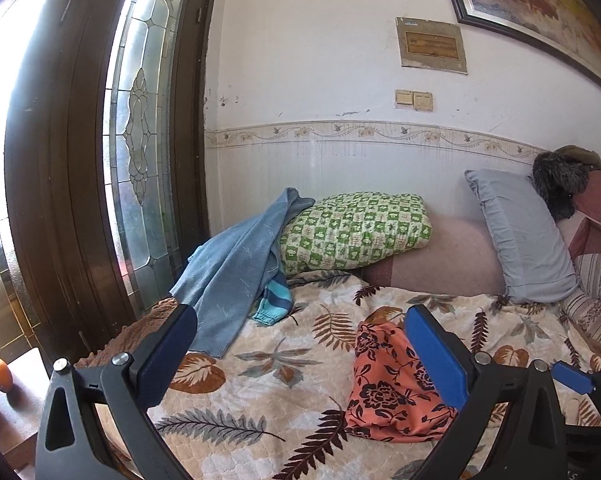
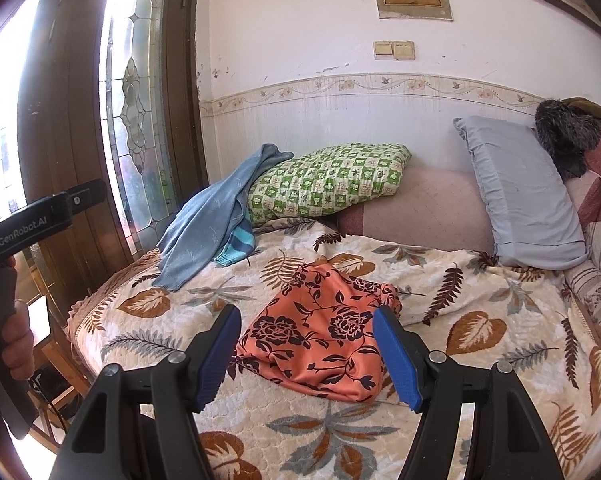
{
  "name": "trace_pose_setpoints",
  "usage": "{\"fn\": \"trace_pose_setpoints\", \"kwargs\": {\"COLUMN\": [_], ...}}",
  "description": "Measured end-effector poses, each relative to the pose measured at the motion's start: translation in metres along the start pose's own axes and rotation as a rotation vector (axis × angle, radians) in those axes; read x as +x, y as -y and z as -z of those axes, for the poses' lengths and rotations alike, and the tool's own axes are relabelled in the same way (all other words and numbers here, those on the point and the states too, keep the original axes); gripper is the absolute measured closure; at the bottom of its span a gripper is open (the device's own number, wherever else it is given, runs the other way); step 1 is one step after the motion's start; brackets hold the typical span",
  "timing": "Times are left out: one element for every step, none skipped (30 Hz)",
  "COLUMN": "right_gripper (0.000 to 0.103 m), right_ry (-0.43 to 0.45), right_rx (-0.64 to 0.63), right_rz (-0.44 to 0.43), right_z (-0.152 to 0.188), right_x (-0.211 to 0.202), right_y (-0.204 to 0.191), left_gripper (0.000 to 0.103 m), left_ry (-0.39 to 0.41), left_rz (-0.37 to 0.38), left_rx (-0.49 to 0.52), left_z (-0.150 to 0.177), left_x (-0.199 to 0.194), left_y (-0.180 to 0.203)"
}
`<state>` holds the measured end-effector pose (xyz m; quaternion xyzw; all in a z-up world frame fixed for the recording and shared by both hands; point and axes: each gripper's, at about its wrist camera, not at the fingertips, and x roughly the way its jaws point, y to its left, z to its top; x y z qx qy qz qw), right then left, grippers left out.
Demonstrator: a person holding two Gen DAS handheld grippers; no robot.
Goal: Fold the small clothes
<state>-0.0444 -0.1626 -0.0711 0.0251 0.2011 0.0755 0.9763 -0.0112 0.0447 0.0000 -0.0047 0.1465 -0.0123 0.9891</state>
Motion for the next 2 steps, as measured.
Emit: {"fn": "trace_pose_setpoints", "kwargs": {"right_gripper": [0.031,0.031], "right_ry": [-0.004,-0.006], "right_rx": [0.002,0.003], "right_rz": [-0.006,-0.007], "right_z": [0.0005,0.0009], "right_x": [0.0019,0.0036], "right_y": [0.0002,0.0009], "left_gripper": [0.000,0.000], "left_ry": [-0.005,-0.011], "left_rz": [-0.008,-0.020], "left_rx": [0.004,0.007], "left_z": [-0.0001,-0.0001], "left_x": [0.0032,0.0074], "left_y": [0.0007,0.0006]}}
